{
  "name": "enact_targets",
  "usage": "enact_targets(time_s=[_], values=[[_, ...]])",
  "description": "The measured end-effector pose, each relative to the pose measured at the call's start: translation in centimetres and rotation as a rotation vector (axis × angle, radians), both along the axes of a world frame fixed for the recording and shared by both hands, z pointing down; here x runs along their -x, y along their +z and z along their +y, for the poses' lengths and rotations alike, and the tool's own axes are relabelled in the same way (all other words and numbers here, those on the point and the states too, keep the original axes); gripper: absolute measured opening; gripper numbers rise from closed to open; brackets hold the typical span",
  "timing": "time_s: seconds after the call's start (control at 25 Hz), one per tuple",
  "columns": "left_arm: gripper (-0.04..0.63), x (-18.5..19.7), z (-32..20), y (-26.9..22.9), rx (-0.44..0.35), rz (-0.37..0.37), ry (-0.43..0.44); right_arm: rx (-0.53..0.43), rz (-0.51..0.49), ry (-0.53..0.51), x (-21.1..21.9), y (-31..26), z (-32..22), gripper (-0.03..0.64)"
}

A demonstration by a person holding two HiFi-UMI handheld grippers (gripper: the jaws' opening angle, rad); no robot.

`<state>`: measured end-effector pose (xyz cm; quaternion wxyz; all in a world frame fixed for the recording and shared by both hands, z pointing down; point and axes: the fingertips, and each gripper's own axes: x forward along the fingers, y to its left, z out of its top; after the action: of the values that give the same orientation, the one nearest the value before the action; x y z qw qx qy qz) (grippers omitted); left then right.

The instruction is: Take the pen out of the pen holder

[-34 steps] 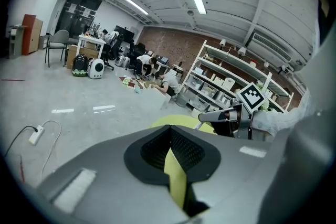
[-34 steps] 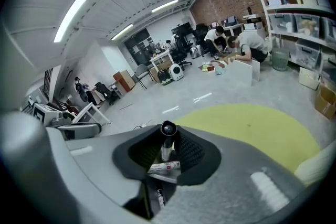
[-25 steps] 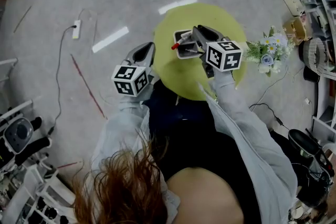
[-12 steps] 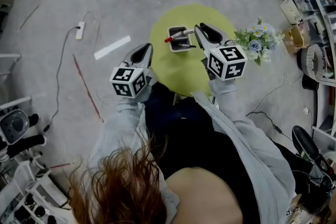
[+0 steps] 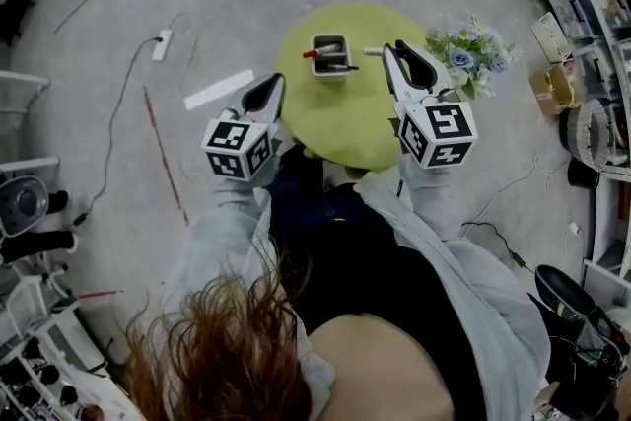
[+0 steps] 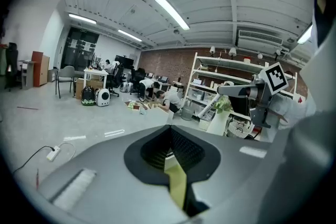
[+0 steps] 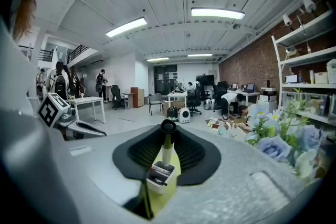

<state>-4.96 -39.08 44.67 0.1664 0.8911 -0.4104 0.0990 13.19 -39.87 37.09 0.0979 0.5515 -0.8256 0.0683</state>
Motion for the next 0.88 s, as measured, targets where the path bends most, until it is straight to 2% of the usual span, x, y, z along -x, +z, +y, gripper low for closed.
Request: enact_targets(time_s=[0.28, 0.56, 0.88], values=[[0.014, -1.2, 4.7, -1.4, -0.037, 0.004, -0.011, -0.040, 0.116, -0.019, -0.5, 0.2, 5.0, 0.075], [0.014, -2.5, 9.2, -2.2, -0.056, 0.009, 0.000, -0.007, 0.138, -0.036, -1.0, 1.8, 9.6, 0.075], [0.014, -4.0, 12.7, -1.3, -0.039, 0.000, 0.037, 0.052, 0.144, -0.045, -1.7, 4.3, 13.8, 0.075]])
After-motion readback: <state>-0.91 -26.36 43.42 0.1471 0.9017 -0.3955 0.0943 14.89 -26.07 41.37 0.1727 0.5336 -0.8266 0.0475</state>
